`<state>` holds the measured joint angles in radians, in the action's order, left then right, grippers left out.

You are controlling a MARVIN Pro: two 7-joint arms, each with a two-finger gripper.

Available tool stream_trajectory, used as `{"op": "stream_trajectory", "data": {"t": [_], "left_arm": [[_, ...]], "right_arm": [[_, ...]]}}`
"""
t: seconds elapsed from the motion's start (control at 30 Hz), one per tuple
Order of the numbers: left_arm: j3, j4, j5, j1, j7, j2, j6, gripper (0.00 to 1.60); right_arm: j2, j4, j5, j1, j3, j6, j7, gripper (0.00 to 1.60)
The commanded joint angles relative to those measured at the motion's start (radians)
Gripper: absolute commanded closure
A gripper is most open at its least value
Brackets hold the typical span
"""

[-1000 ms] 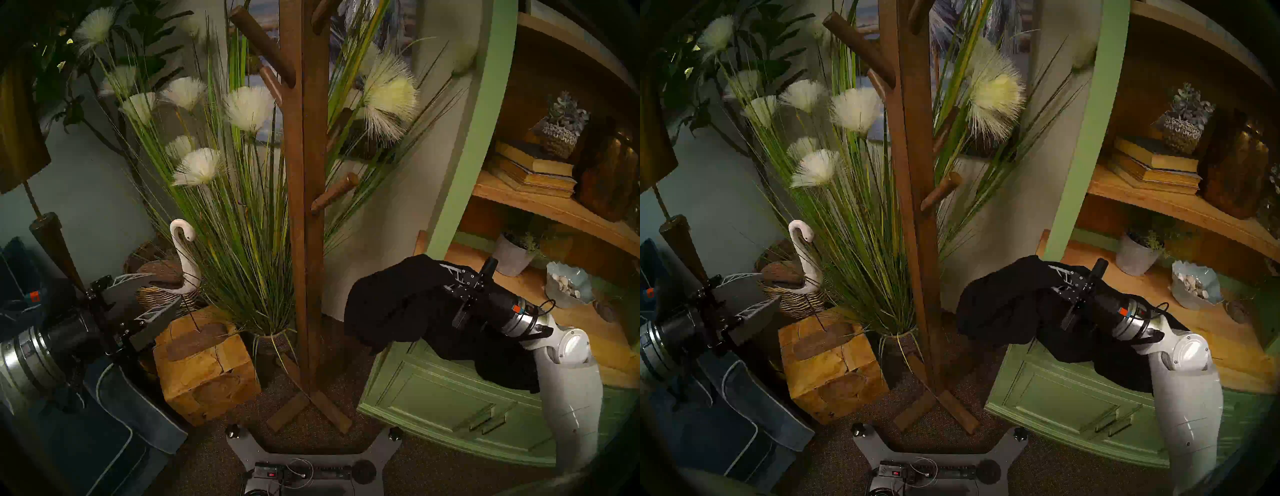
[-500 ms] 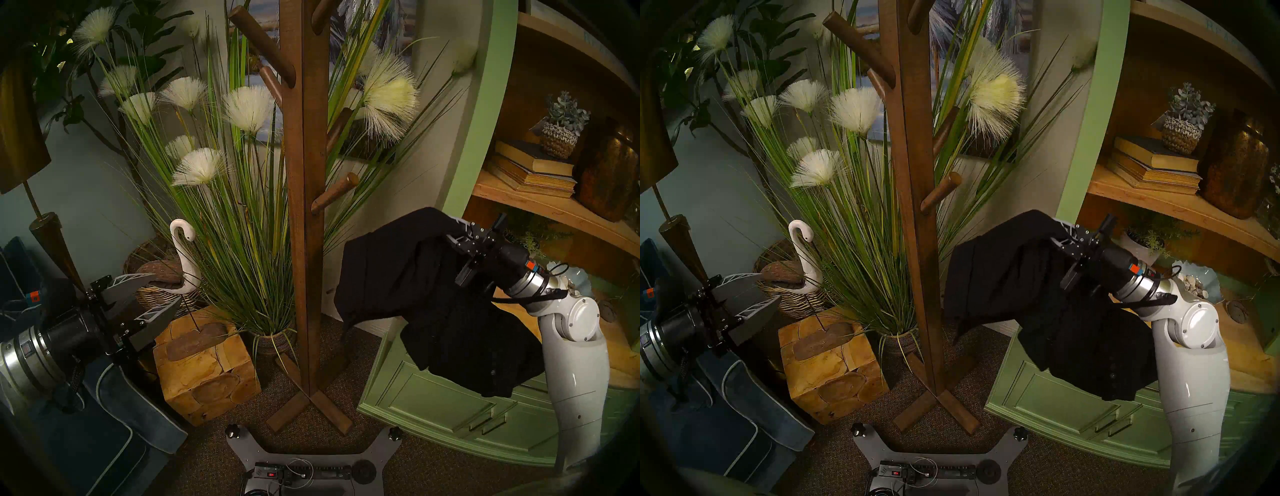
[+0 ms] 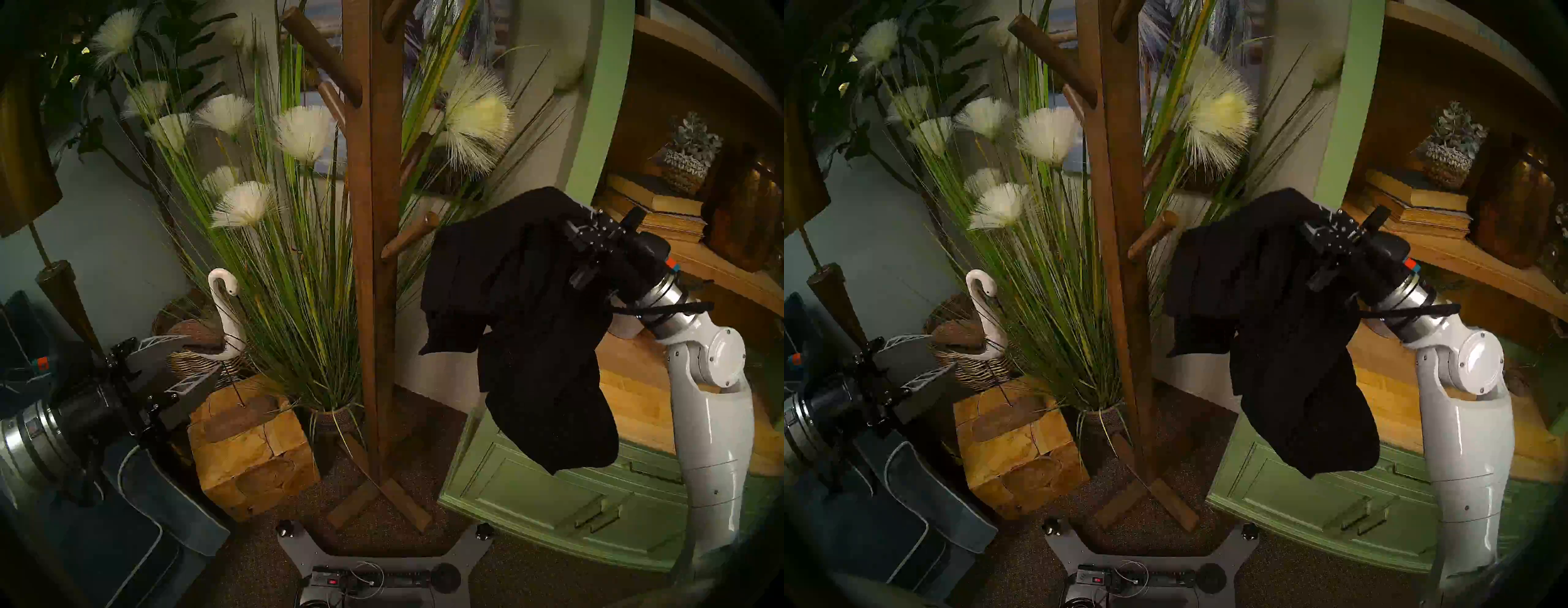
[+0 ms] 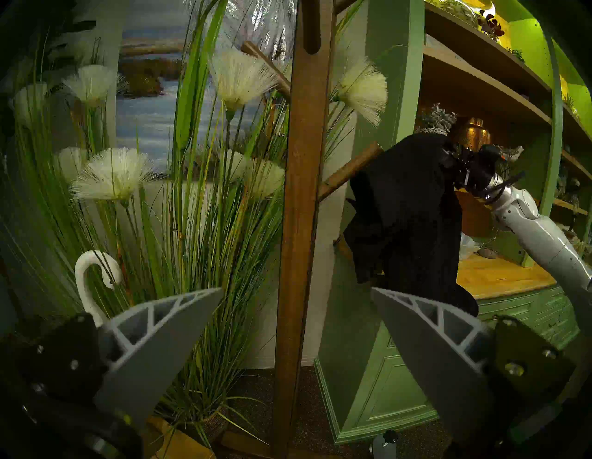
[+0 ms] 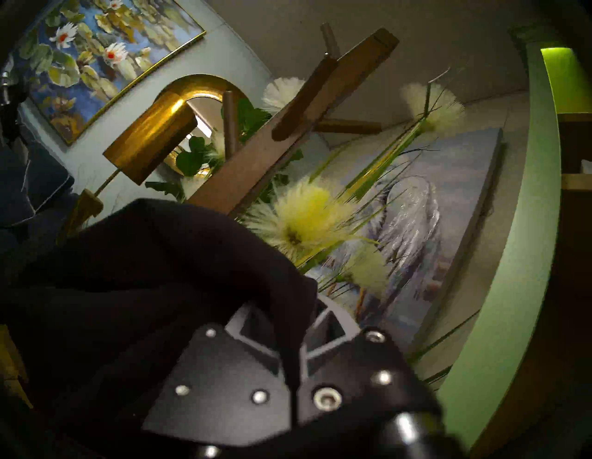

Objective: Pick up jacket and place on coat hanger

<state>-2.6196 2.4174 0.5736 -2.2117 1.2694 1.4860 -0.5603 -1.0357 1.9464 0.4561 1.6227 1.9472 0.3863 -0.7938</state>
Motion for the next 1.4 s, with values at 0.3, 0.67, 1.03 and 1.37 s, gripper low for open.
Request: {"op": "stream_trajectory", "data": {"t": [0.3,0.67,1.03,1.37], "left_arm": [[-0.001,0.011,0.013,0.004,0.01,0.001,-0.002,0.0],[0.0,0.011,0.012,0.004,0.008,0.0,-0.001,0.0],[-0.001,0.011,0.013,0.004,0.009,0.001,-0.002,0.0],[-0.002,0.011,0.015,0.004,0.011,0.001,-0.003,0.0]], "right_arm": [[0.013,0.06,0.047,-0.164,0.009,-0.082,0.134,1.6],[-0.028,0.14,-0.003,-0.224,-0.161,-0.14,0.184,1.6],[-0.072,0.141,-0.142,-0.297,-0.325,-0.194,0.277,1.6],[-0.113,0.002,-0.284,-0.338,-0.444,-0.17,0.291,1.6]]}}
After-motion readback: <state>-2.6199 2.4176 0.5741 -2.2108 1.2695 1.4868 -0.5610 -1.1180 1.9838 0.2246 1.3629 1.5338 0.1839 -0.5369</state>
